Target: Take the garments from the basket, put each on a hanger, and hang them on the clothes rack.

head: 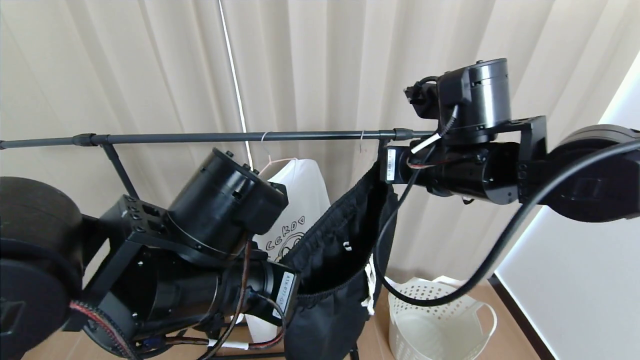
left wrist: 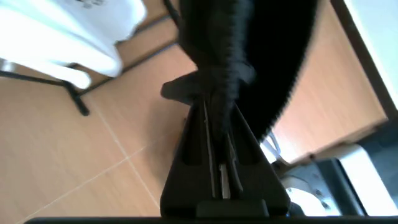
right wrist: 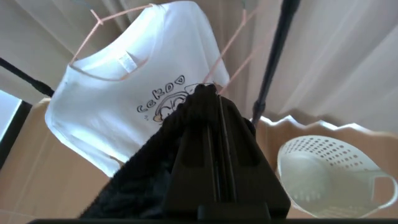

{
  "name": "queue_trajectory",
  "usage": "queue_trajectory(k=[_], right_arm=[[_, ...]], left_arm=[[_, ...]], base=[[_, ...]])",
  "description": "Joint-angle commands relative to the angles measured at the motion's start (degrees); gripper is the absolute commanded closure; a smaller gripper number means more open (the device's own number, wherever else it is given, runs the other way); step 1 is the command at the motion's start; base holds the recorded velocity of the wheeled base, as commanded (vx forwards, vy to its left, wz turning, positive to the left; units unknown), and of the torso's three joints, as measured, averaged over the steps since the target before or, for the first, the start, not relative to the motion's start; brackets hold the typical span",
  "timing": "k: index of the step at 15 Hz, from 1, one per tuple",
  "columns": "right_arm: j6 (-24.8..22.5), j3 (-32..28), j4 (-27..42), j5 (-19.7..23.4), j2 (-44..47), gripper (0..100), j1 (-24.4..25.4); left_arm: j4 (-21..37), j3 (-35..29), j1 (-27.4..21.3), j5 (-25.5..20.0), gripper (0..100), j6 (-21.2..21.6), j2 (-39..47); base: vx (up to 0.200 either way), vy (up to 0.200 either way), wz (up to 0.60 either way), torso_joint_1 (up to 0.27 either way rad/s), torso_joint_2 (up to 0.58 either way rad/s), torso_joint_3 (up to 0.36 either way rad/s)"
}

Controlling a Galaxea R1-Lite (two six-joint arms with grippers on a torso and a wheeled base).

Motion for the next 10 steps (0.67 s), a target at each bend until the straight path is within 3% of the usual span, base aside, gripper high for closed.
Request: queue_trajectory(k=[1, 4, 5, 6, 10], right_arm=[[0.03, 10.83, -0.09, -1.97, -9.83, 100, -1.1], [1.79, 21.2, -1.58, -1.61, -12.64, 100, -1.98], [2.49, 23.75, -5.19, -1.79, -12.2, 100, -1.98], [1.7, 24.81, -7.73, -2.32, -11.33, 100, -1.98], [-3.75, 28.06, -7.12, -2.76, -12.91, 100, -1.98]], left_arm=[[-2.18, -2.34, 7.78, 0.89, 100, 3.02, -0.79], [-4.99, -7.17, 10.33, 0.98, 100, 4.25, 3.61], [-5.08, -9.46, 10.5, 1.15, 100, 4.33, 5.63], [-4.99, -11.57, 10.94, 1.24, 100, 4.33, 7.47], [-4.47, -19.48, 12.44, 4.67, 100, 5.21, 12.75]], base=[[0.0, 0.0, 0.0, 0.0, 0.0, 0.0], [0.0, 0.0, 0.0, 0.0, 0.0, 0.0], [0.0, 0.0, 0.0, 0.0, 0.0, 0.0], [0.0, 0.0, 0.0, 0.0, 0.0, 0.0], [0.0, 0.0, 0.0, 0.0, 0.0, 0.0]])
